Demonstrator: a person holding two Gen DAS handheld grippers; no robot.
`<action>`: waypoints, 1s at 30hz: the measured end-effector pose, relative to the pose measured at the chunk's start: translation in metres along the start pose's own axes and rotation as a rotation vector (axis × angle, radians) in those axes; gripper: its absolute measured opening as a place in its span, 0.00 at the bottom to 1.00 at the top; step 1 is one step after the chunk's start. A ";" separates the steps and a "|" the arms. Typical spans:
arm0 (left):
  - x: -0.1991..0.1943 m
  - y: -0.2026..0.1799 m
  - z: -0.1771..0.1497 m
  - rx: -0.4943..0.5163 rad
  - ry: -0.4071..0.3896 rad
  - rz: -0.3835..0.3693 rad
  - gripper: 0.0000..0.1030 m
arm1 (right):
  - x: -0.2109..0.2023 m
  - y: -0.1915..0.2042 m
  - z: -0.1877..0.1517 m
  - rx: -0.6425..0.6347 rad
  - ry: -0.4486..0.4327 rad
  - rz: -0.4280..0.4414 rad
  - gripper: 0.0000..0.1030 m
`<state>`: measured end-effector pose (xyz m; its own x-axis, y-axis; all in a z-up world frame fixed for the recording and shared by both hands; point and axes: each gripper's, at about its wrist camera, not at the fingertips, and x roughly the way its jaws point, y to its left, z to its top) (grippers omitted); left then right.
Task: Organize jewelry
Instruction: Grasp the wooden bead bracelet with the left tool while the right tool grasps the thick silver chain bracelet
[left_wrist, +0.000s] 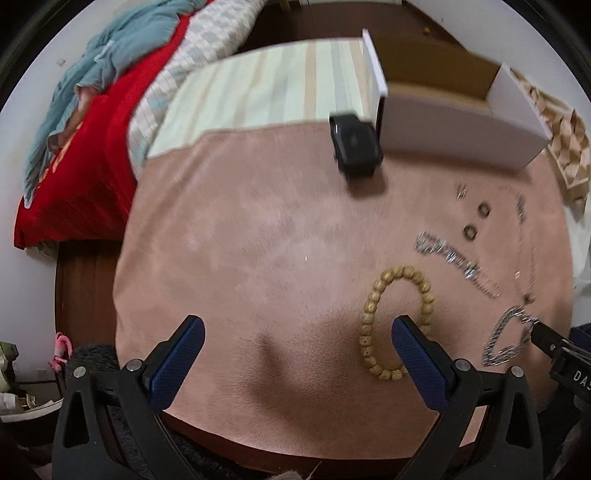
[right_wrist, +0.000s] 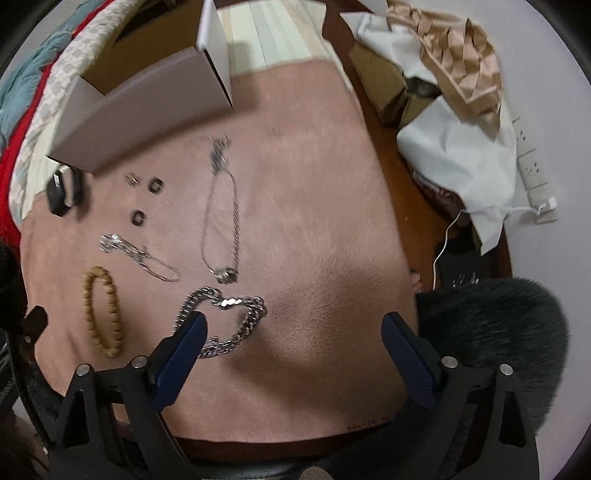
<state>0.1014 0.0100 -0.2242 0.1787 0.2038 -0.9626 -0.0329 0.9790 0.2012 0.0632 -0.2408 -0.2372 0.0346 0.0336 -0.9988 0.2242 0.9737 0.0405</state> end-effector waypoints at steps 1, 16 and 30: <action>0.003 0.000 -0.001 0.003 0.007 0.001 1.00 | 0.008 0.001 -0.003 -0.003 0.011 0.001 0.89; 0.034 0.003 -0.003 0.014 0.057 -0.058 1.00 | 0.008 0.046 -0.009 -0.089 -0.121 -0.021 0.04; 0.015 -0.040 -0.009 0.117 0.028 -0.200 0.07 | -0.007 0.015 -0.006 -0.023 -0.146 0.063 0.04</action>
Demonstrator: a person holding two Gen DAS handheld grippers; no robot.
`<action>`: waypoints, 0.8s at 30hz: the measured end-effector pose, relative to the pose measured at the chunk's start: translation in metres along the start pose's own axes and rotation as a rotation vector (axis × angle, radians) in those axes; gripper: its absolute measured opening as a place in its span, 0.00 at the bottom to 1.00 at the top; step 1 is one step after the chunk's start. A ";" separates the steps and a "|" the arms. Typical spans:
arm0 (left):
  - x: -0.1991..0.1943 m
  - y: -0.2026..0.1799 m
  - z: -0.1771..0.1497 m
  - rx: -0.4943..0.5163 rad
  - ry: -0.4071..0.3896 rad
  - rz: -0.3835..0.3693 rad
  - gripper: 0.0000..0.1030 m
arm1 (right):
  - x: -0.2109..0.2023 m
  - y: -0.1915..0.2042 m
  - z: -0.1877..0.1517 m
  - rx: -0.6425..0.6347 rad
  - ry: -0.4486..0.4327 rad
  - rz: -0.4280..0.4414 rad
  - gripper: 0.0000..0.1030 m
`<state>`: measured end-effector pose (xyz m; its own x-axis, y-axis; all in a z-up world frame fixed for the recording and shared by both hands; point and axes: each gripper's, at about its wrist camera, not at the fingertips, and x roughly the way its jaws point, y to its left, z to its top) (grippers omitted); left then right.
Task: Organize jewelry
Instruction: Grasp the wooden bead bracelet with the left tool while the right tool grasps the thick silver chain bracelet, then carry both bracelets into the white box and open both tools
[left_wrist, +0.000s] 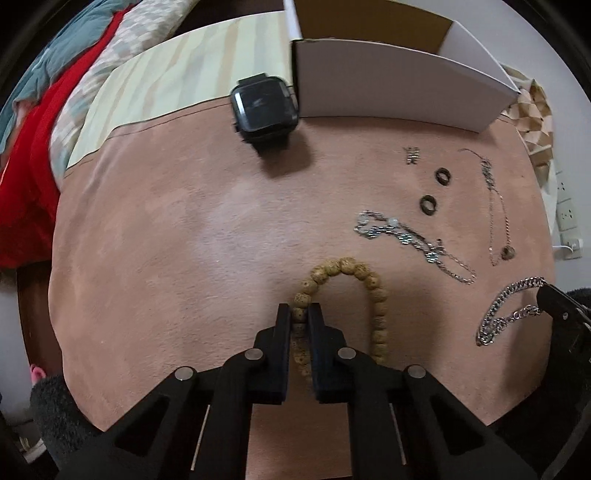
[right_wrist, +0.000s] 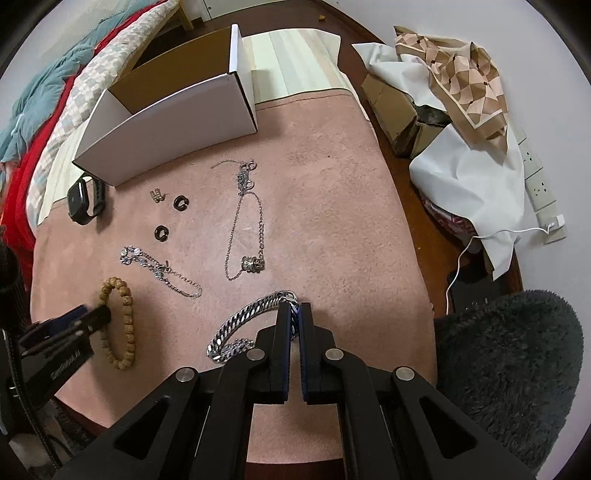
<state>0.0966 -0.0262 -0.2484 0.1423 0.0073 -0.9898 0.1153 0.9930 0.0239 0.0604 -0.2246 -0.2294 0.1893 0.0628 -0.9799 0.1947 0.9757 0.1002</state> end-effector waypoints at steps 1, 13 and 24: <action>-0.003 -0.002 -0.002 0.000 -0.013 -0.003 0.07 | -0.001 0.000 0.000 0.000 -0.001 0.005 0.04; -0.085 0.012 0.011 0.004 -0.162 -0.117 0.06 | -0.061 0.013 0.007 -0.036 -0.083 0.132 0.04; -0.150 0.001 0.107 0.016 -0.306 -0.231 0.06 | -0.131 0.030 0.083 -0.082 -0.239 0.226 0.04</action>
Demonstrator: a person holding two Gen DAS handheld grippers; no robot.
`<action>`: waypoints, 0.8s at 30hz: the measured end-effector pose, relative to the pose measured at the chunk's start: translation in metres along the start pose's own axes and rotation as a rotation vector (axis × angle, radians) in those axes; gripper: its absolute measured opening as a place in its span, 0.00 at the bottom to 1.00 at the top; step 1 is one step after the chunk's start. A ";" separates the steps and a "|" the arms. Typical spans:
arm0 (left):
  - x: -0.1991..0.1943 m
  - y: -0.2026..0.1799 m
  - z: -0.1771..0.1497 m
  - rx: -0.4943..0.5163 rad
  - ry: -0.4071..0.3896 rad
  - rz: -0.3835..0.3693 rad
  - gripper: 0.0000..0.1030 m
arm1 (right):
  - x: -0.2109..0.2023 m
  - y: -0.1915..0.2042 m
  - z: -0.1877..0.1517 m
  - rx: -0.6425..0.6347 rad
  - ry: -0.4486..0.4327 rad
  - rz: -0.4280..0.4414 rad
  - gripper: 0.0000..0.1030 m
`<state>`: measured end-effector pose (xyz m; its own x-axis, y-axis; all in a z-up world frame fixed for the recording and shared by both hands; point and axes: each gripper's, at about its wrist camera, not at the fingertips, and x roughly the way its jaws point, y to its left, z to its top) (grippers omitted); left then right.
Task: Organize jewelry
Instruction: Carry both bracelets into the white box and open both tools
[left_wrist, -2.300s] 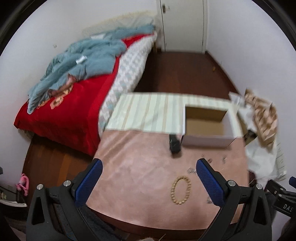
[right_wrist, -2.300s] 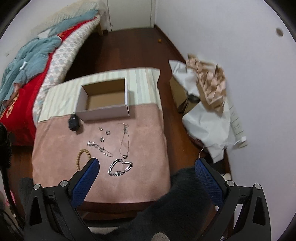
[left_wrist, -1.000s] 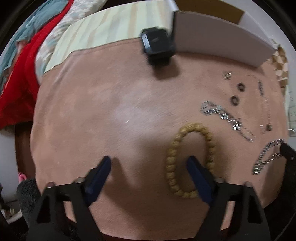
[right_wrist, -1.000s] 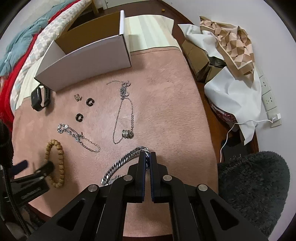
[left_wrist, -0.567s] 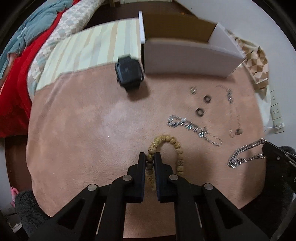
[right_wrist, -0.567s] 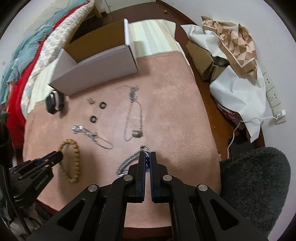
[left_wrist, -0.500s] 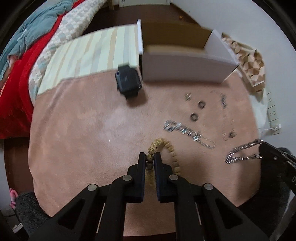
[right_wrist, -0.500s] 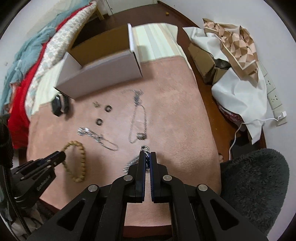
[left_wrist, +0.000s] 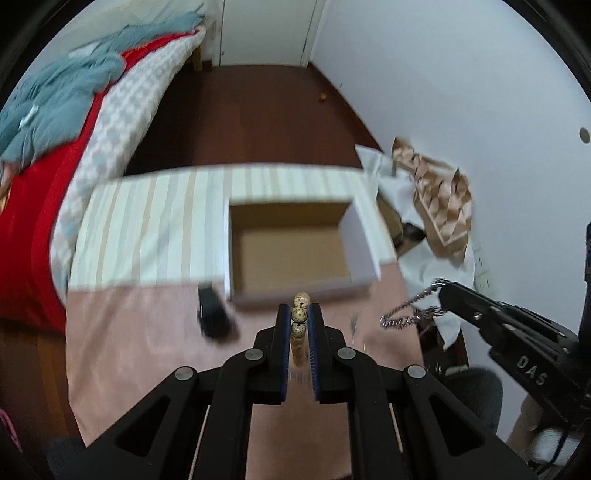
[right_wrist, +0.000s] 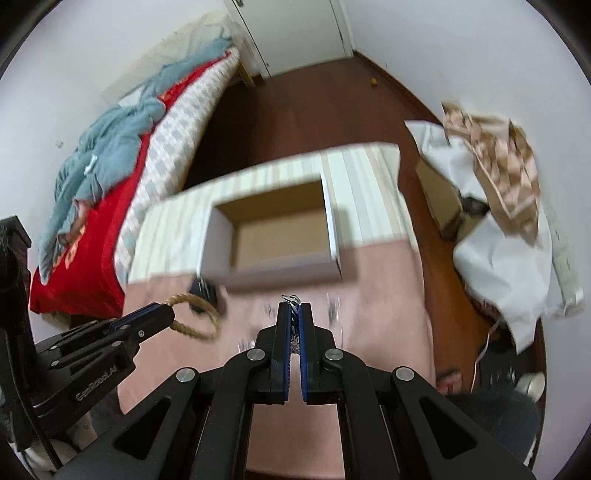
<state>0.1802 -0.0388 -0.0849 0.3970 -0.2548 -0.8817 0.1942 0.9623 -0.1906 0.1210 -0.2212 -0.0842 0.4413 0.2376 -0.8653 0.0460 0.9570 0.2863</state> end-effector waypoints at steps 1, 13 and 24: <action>0.002 0.000 0.012 0.004 -0.008 0.004 0.06 | 0.001 0.002 0.012 -0.008 -0.013 0.003 0.04; 0.090 0.023 0.085 -0.041 0.116 0.000 0.06 | 0.086 0.010 0.114 -0.023 0.051 -0.006 0.04; 0.116 0.045 0.089 -0.133 0.193 -0.015 0.19 | 0.150 -0.001 0.124 -0.010 0.200 0.051 0.05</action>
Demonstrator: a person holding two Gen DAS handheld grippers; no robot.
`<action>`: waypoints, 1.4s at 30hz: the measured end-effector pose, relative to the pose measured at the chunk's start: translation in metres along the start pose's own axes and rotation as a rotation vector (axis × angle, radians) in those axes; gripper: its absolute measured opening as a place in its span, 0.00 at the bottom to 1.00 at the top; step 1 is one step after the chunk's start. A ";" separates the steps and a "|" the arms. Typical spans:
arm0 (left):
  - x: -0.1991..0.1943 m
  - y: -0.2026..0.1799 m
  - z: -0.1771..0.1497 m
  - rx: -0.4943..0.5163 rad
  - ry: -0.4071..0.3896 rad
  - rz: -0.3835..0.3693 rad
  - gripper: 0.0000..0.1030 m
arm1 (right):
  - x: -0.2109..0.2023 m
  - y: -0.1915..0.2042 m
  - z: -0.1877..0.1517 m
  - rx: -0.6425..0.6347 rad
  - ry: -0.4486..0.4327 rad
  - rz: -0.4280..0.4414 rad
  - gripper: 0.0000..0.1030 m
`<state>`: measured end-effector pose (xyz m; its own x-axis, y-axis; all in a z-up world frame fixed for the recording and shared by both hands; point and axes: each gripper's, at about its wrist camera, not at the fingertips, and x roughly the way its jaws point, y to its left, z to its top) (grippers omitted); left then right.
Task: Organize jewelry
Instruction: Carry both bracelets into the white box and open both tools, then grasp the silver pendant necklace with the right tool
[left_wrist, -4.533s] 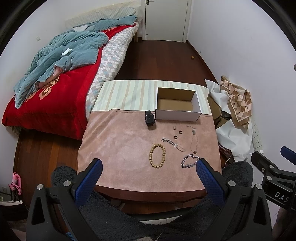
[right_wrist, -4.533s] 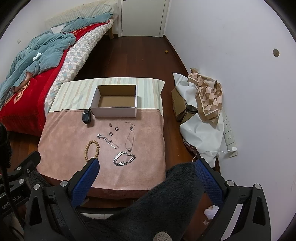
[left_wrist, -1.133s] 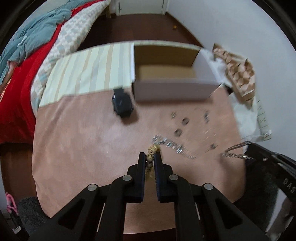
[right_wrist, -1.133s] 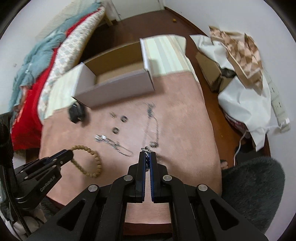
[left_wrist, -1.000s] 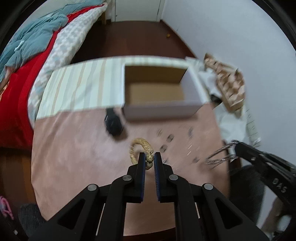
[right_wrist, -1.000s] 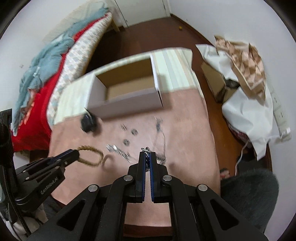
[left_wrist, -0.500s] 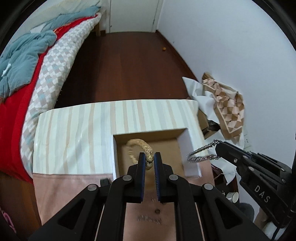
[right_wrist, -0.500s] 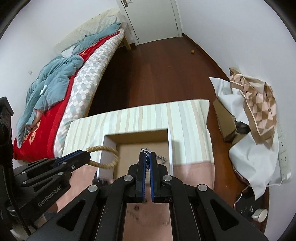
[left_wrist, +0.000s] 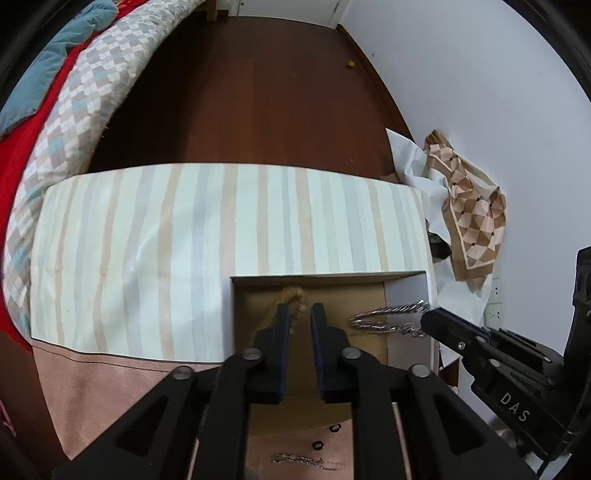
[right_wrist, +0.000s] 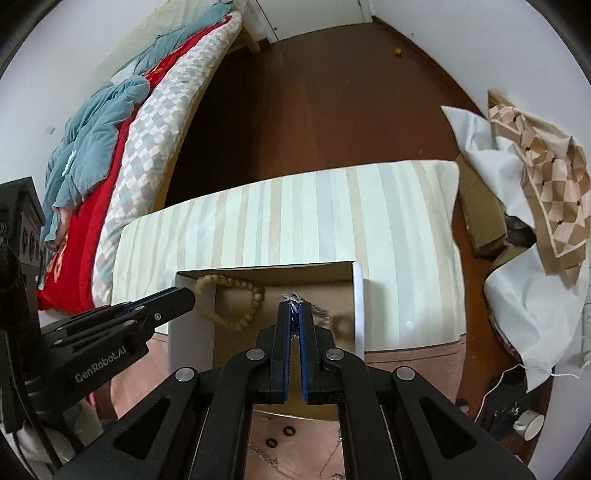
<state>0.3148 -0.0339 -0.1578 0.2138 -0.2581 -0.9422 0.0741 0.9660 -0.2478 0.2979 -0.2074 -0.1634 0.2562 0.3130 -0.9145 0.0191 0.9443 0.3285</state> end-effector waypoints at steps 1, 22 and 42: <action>-0.002 -0.001 0.001 0.004 -0.006 0.009 0.35 | 0.002 -0.001 0.001 0.005 0.018 0.002 0.06; -0.042 0.014 -0.069 0.029 -0.200 0.322 1.00 | -0.019 0.009 -0.062 -0.110 -0.089 -0.387 0.96; -0.138 0.003 -0.147 0.032 -0.402 0.358 1.00 | -0.100 0.049 -0.126 -0.150 -0.254 -0.393 0.98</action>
<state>0.1426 0.0068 -0.0612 0.5863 0.0952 -0.8045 -0.0434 0.9953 0.0861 0.1513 -0.1795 -0.0853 0.4858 -0.0869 -0.8697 0.0269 0.9961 -0.0845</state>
